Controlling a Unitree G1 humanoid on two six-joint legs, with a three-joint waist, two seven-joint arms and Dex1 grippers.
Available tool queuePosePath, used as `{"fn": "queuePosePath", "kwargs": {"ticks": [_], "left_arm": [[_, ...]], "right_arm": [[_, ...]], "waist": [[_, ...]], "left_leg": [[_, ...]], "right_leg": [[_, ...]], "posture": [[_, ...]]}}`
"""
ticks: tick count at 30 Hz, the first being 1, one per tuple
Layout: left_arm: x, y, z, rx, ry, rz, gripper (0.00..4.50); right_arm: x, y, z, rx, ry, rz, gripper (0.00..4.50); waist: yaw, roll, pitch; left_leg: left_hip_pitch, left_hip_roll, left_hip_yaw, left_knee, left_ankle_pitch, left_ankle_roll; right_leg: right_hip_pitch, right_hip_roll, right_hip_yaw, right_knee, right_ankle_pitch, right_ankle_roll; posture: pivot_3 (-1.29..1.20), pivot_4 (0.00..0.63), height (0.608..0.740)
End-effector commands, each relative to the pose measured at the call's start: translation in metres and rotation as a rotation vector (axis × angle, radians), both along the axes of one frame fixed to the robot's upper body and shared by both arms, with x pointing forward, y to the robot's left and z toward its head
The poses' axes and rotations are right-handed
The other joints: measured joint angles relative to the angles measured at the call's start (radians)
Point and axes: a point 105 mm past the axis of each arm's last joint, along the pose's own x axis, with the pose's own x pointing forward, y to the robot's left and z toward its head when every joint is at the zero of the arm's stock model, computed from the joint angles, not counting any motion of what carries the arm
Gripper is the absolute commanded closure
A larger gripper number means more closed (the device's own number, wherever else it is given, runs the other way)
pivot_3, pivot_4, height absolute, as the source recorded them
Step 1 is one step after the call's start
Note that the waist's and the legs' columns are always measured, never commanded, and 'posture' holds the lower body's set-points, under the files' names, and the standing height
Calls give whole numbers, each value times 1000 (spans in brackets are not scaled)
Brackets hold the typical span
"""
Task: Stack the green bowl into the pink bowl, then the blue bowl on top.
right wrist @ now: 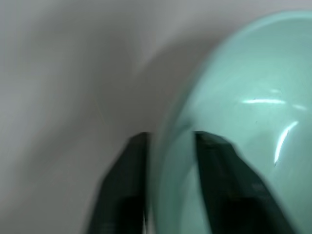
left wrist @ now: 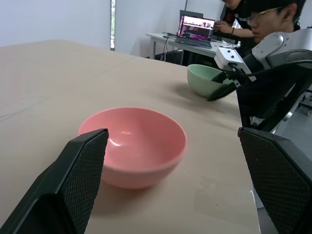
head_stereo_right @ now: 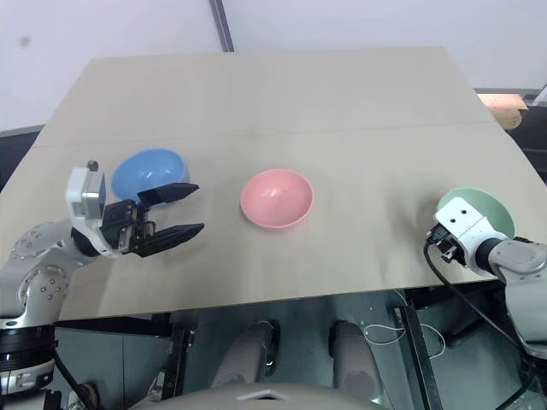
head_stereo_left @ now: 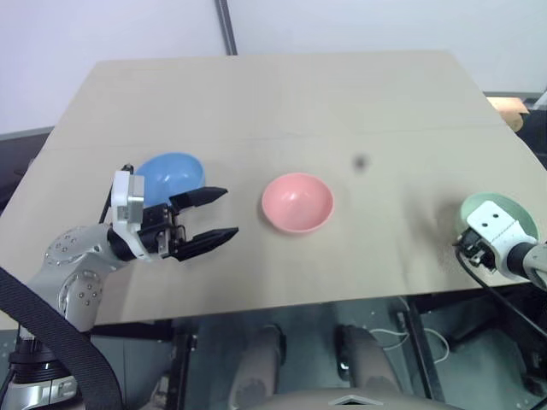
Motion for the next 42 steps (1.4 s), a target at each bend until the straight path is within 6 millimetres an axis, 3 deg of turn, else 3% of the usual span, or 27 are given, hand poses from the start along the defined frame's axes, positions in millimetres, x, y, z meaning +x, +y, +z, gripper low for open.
{"fn": "queuePosePath", "kwargs": {"ticks": [1,2,5,8,11,12,15,18,19,21,22,24,27,29,34,39,42], "left_arm": [[-2,3,10,-11,-58,29,0],[-2,3,11,-14,-59,34,0],[-1,5,11,-26,-70,77,0],[0,8,11,-38,-74,114,0],[6,16,11,-32,-97,207,0],[11,20,10,-12,-117,258,0],[17,25,9,17,-146,327,0],[19,32,11,54,-166,391,0],[20,34,11,69,-173,409,0],[20,38,10,94,-179,435,0],[19,39,11,100,-181,444,0],[18,40,11,115,-178,457,0],[15,46,11,168,-151,486,0],[14,51,12,212,-144,523,0],[18,70,6,548,-193,711,0],[31,76,-10,860,-131,707,0],[45,81,-12,946,-155,736,0]], "right_arm": [[12,5,26,-73,-113,74,4481],[14,7,29,-85,-125,90,4481],[19,43,51,-25,-175,261,4481],[21,94,80,76,-286,501,4481],[11,162,102,185,-353,786,4481],[7,181,105,202,-358,871,4481],[5,212,102,260,-331,982,4481],[4,238,83,313,-238,1089,4481],[5,243,76,297,-212,1124,4481],[13,247,67,286,-200,1126,3554],[18,249,62,261,-201,1124,3378],[23,250,53,203,-213,1143,2378],[22,247,68,189,-310,1157,951],[15,244,88,246,-361,1164,951],[-7,225,129,434,-408,1144,951],[-5,210,128,465,-407,1052,951],[-2,211,128,480,-415,1029,951]], "waist": [[0,0,0],[0,0,0],[-1,0,0],[-11,1,1],[-17,0,0],[-17,0,1],[-16,-1,0],[-10,-1,0],[-9,-1,0],[-8,-1,0],[-6,-1,0],[-6,-1,0],[-5,-1,0],[-5,-1,0],[-2,-1,0],[3,-1,0],[-1,0,1]], "left_leg": [[0,0,0,0,0,0],[0,0,0,0,0,0],[0,0,0,0,0,0],[0,1,0,0,0,0],[1,2,-1,0,0,0],[0,3,-1,0,0,0],[0,2,-2,-1,0,0],[-1,0,-2,-1,0,0],[-1,0,-3,-1,0,0],[-1,0,-3,-1,0,0],[0,0,-3,-1,0,0],[0,0,-2,-1,0,0],[0,0,-2,-2,0,0],[0,0,-3,-2,0,0],[0,0,-2,-3,0,0],[1,0,-3,-3,0,0],[1,1,-2,-3,0,-1]], "right_leg": [[0,0,0,0,0,0],[0,0,0,0,0,0],[0,0,0,0,0,0],[0,0,0,0,0,0],[0,2,-1,0,0,0],[0,2,-1,0,0,0],[0,2,-2,-1,0,0],[1,0,-2,-2,0,0],[1,0,-2,-2,0,0],[1,1,-2,-2,0,0],[1,1,-2,-2,0,0],[0,1,-2,-1,1,0],[0,1,-2,-1,0,0],[0,1,-2,-1,0,0],[0,1,-2,-2,0,0],[0,1,-3,-1,0,0],[0,1,-2,-1,0,0]], "posture": [[0,150,740],[0,150,740],[0,150,740],[0,150,740],[0,150,740],[0,150,740],[0,150,740],[0,150,740],[0,150,740],[0,150,740],[0,150,740],[0,150,740],[0,150,740],[0,150,740],[0,150,740],[0,150,740],[0,150,740]]}}
